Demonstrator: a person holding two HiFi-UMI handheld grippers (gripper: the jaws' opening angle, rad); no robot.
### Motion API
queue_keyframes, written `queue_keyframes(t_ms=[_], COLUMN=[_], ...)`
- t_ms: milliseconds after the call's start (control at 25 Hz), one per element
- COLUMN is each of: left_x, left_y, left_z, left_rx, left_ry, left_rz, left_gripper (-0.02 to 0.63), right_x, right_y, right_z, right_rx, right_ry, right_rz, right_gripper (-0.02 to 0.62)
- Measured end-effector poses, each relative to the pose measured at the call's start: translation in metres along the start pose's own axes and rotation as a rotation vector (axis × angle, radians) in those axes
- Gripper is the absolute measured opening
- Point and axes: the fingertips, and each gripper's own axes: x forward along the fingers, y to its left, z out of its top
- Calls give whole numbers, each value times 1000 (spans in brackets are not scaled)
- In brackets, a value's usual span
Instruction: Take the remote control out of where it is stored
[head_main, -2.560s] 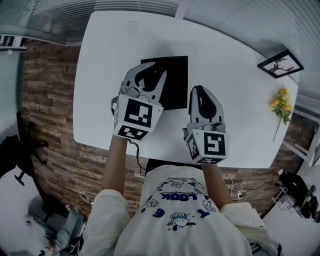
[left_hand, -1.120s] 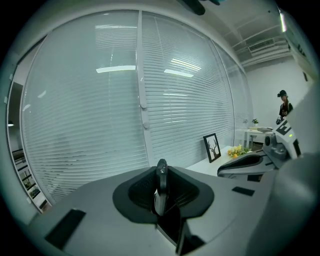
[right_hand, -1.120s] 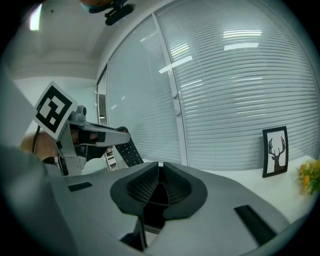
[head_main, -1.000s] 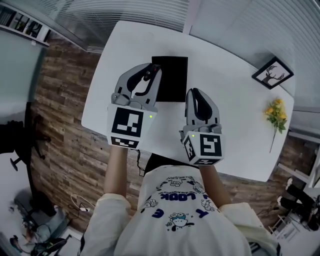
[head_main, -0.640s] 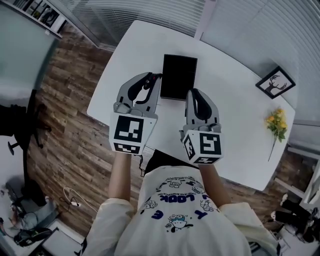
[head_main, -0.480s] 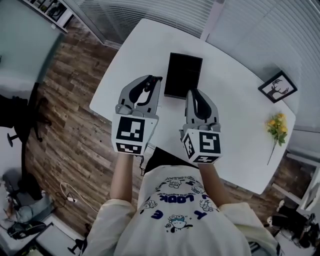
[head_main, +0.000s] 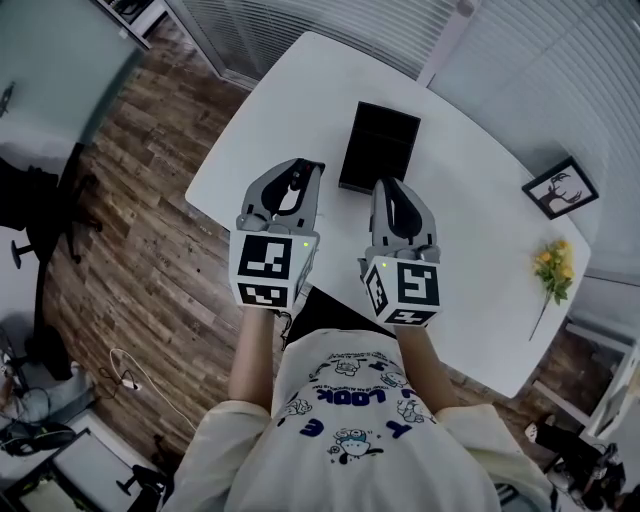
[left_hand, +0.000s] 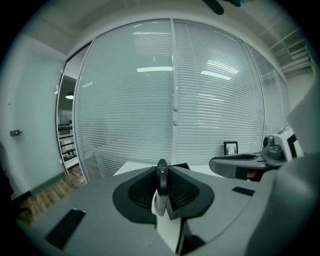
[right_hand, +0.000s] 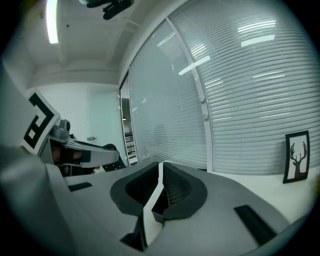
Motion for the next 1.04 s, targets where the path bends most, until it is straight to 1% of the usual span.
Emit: queue_keyframes(t_ms=[240,600,1040], left_x=[-3,-3,-1], left_y=[2,-2,-6], left_z=[-2,-4,-4], left_rx=[-6,-1,-14], left_ry=[-1,-7,-9], left_rz=[7,-6,-17], left_gripper=[71,71,71], right_x=[2,1,-2], right_y=[2,4,-1], right_z=[1,3,8], right_rx=[-3,-8,1], right_ry=[3,1,-6], right_rz=[-5,-19,-34], right_gripper=[48,48,48])
